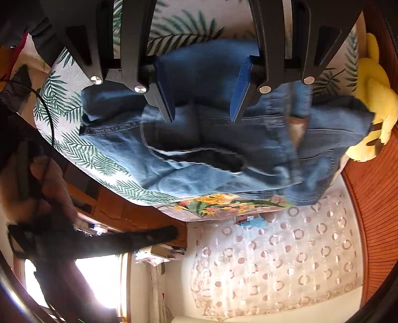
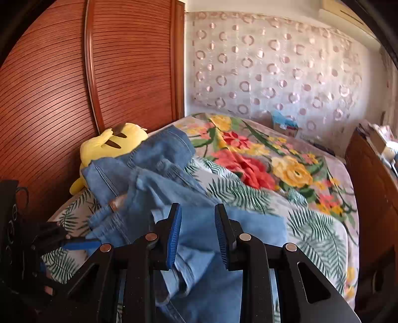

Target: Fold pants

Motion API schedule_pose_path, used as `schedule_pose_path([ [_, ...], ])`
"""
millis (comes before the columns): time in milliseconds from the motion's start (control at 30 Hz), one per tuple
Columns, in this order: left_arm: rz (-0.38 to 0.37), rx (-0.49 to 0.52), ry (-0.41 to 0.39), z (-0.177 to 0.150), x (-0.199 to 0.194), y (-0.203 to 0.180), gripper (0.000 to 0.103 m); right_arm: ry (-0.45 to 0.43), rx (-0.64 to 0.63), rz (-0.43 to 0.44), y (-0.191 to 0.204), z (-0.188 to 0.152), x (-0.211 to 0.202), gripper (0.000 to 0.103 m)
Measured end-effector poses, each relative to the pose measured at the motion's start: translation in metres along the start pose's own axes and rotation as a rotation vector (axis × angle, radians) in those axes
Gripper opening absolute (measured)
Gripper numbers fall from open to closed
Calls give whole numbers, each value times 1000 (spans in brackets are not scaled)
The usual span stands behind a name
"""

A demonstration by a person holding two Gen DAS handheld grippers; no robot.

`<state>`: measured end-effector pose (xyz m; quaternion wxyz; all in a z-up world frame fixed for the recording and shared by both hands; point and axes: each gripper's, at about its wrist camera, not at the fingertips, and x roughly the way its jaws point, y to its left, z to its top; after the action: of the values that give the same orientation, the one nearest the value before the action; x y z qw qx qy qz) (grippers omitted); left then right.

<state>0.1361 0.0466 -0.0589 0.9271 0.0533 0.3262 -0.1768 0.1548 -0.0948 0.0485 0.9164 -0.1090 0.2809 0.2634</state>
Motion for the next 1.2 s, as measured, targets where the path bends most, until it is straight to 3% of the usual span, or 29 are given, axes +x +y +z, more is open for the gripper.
schedule_pose_path([
  [267, -92, 40, 38, -1, 22, -29, 46, 78, 40, -12, -7, -61, -24, 28],
  [600, -52, 47, 150, -8, 55, -34, 46, 146, 29, 4, 11, -105, -32, 39],
  [667, -51, 39, 139, -8, 54, -33, 44, 146, 21, -3, 13, -106, -33, 39],
  [733, -39, 31, 128, -7, 51, -30, 14, 145, 12, -7, 14, -109, -36, 39],
  [800, -39, 9, 103, -2, 44, -24, 5, 147, 13, -7, 14, -110, -37, 39],
  [1000, 15, -22, -16, 14, -8, 0, 2, 136, 40, 7, 6, -119, -35, 40],
  [1200, 30, -108, -85, 19, -57, 44, 2, 99, 63, 32, 2, -111, -49, 40],
])
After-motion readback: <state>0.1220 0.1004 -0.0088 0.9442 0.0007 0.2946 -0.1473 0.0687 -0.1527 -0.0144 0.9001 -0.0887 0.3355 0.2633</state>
